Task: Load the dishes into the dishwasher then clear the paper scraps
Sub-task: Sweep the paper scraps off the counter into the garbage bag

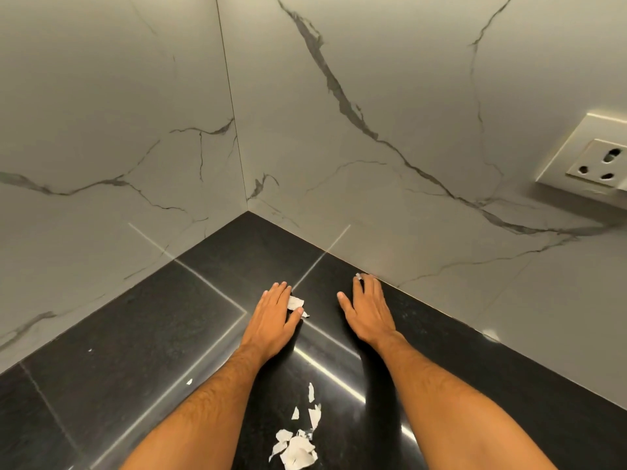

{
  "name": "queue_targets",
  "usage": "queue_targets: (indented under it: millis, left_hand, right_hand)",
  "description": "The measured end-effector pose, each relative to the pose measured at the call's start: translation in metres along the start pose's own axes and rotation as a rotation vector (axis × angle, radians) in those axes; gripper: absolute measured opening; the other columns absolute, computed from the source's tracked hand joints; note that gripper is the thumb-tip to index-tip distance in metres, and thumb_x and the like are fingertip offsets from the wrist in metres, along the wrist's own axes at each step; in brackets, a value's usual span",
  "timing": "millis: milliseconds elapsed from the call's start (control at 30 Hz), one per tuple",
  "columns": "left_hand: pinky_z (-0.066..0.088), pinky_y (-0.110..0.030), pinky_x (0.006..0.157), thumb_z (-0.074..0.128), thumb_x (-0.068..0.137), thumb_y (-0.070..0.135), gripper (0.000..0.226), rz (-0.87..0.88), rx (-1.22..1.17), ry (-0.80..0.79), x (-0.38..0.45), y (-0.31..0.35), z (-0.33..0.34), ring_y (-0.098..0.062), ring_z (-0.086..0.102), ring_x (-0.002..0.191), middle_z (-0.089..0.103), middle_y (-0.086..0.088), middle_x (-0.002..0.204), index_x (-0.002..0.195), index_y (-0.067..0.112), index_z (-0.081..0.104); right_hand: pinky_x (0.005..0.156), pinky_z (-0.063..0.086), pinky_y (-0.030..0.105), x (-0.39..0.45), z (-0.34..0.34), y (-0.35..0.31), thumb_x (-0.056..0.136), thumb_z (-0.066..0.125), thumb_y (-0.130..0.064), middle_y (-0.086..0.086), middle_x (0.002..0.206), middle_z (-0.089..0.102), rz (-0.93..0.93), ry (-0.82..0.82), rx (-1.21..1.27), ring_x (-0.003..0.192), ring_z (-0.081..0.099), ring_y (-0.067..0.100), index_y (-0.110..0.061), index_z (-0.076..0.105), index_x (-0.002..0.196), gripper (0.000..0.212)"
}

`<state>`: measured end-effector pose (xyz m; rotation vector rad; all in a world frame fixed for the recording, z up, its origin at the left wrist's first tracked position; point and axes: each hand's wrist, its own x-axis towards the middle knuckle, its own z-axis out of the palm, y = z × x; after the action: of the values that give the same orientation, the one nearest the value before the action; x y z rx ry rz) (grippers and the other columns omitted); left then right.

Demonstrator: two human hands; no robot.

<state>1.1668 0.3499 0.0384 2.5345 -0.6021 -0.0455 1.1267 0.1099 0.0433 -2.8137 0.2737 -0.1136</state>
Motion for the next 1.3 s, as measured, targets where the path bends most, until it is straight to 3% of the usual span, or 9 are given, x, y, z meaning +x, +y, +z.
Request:
queue_targets:
  millis: [200, 333, 633, 867, 933, 1100, 1200, 1300]
  left_hand:
    - [-0.005, -0.023, 0.122, 0.032, 0.106, 0.047, 0.062, 0.076, 0.012, -0.111, -0.011, 0.003, -0.001, -0.003, -0.001, 0.152, 0.011, 0.004, 0.167, 0.159, 0.018, 0.019]
    - [-0.006, -0.021, 0.121, 0.029, 0.108, 0.045, 0.058, 0.119, 0.005, -0.154, -0.036, 0.008, -0.005, 0.003, -0.004, 0.149, 0.009, 0.007, 0.167, 0.16, 0.024, 0.015]
    - [-0.005, -0.02, 0.121, 0.029, 0.106, 0.049, 0.061, 0.128, -0.028, -0.183, -0.101, 0.02, -0.002, 0.005, -0.005, 0.15, 0.006, 0.012, 0.166, 0.16, 0.026, 0.013]
    - [-0.003, -0.025, 0.124, 0.034, 0.107, 0.043, 0.06, 0.15, -0.079, -0.191, -0.152, 0.039, 0.001, 0.005, -0.006, 0.148, 0.001, 0.019, 0.159, 0.16, 0.024, 0.013]
    - [-0.007, -0.02, 0.121, 0.035, 0.107, 0.042, 0.06, 0.16, -0.071, -0.188, -0.166, 0.044, 0.003, 0.005, -0.006, 0.148, 0.003, 0.017, 0.161, 0.16, 0.023, 0.013]
    - [-0.01, -0.015, 0.117, 0.035, 0.107, 0.039, 0.061, 0.19, -0.078, -0.204, -0.199, 0.052, 0.006, 0.001, -0.006, 0.151, -0.002, 0.019, 0.159, 0.16, 0.022, 0.01]
    - [-0.007, -0.02, 0.122, 0.036, 0.106, 0.039, 0.062, 0.19, -0.106, -0.234, -0.216, 0.053, 0.008, 0.001, -0.005, 0.152, 0.001, 0.017, 0.162, 0.161, 0.021, 0.012]
    - [0.006, -0.032, 0.127, 0.035, 0.104, 0.046, 0.064, 0.198, -0.145, -0.218, -0.229, 0.055, 0.009, 0.003, 0.0, 0.151, 0.009, 0.014, 0.166, 0.161, 0.023, 0.016]
  right_hand:
    - [0.128, 0.006, 0.038, -0.016, 0.009, -0.04, 0.107, 0.025, -0.053, 0.009, 0.163, 0.027, -0.344, -0.105, 0.044, 0.154, 0.017, 0.021, -0.008, 0.027, 0.159, 0.068]
    - [0.128, 0.005, 0.034, -0.04, 0.007, -0.058, 0.109, 0.029, -0.048, 0.007, 0.16, 0.031, -0.455, -0.137, 0.089, 0.152, 0.02, 0.019, -0.006, 0.036, 0.155, 0.062]
    - [0.125, 0.002, 0.028, -0.105, -0.007, -0.061, 0.107, 0.026, -0.057, 0.004, 0.163, 0.026, -0.486, -0.203, 0.054, 0.153, 0.016, 0.016, -0.013, 0.033, 0.157, 0.068]
    - [0.123, 0.021, 0.032, -0.165, -0.017, -0.059, 0.106, 0.029, -0.058, 0.001, 0.158, 0.031, -0.471, -0.192, 0.076, 0.146, 0.026, 0.014, -0.013, 0.038, 0.154, 0.066]
    - [0.122, 0.026, 0.032, -0.182, -0.017, -0.058, 0.106, 0.03, -0.057, 0.0, 0.156, 0.033, -0.469, -0.169, 0.08, 0.143, 0.029, 0.013, -0.013, 0.04, 0.152, 0.065]
    - [0.124, 0.022, 0.034, -0.219, -0.015, -0.057, 0.106, 0.031, -0.058, -0.002, 0.155, 0.033, -0.448, -0.151, 0.073, 0.143, 0.03, 0.012, -0.014, 0.039, 0.153, 0.065]
    - [0.125, 0.02, 0.037, -0.238, -0.015, -0.056, 0.106, 0.029, -0.06, -0.004, 0.155, 0.034, -0.445, -0.163, 0.052, 0.143, 0.03, 0.011, -0.016, 0.038, 0.154, 0.066]
    - [0.127, 0.014, 0.034, -0.251, -0.019, -0.051, 0.106, 0.029, -0.06, -0.005, 0.157, 0.033, -0.447, -0.156, 0.049, 0.146, 0.027, 0.01, -0.019, 0.037, 0.154, 0.064]
